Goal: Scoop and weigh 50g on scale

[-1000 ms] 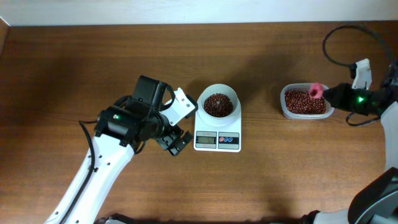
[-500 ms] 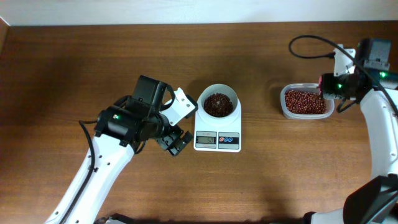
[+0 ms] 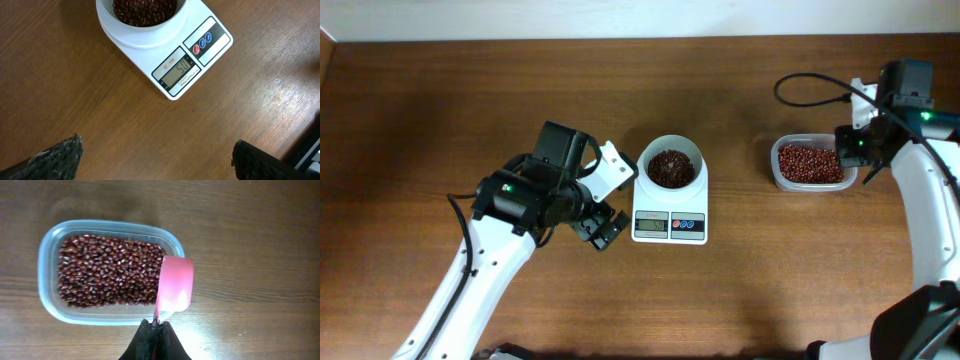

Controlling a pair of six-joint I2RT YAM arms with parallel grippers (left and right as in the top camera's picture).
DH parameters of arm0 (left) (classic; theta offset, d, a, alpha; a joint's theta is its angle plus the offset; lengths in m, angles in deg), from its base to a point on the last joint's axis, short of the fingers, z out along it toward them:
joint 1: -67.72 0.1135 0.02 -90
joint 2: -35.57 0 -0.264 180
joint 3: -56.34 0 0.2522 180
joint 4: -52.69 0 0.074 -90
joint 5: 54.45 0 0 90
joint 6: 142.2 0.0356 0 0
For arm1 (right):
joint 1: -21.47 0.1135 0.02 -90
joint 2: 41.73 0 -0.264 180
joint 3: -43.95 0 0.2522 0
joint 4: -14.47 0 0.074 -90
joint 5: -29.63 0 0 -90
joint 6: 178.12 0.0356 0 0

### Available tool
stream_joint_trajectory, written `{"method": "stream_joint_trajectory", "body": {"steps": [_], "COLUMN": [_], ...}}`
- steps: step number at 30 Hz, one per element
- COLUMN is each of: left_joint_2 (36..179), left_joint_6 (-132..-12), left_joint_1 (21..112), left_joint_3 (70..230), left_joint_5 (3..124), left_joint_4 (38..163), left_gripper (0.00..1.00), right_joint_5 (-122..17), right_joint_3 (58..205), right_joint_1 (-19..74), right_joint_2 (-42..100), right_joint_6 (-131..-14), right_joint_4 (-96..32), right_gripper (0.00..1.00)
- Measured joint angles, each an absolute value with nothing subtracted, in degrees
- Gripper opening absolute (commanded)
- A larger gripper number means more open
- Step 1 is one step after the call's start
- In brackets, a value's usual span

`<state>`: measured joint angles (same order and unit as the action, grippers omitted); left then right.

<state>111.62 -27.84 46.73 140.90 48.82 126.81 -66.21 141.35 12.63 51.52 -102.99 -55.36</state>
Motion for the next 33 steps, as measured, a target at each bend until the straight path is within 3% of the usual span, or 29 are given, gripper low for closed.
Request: {"method": "stream_joint_trajectory", "body": {"steps": [20, 26, 33], "left_joint_2": [111.62, 111.62, 111.62], "left_joint_6": [-27.84, -27.84, -27.84], "left_joint_1": [46.71, 46.73, 46.73], "left_joint_3": [140.9, 140.9, 140.9], "left_joint_5": [48.82, 48.82, 48.8], "left_joint_4": [126.81, 126.81, 126.81], "left_gripper": [0.99, 0.99, 0.99], "right_joint_5": [-66.56, -67.7, -72.86], "right_joint_3": [164.4, 165.32, 165.48], "right_joint_1": [14.81, 14.81, 14.81], "right_joint_2": [44.96, 36.97, 34.67], "right_joint_6": [-101.66, -85.86, -63.45], "right_joint_4": [-66.51, -73.29, -94.29], "right_gripper": [0.04, 0.04, 0.04]}}
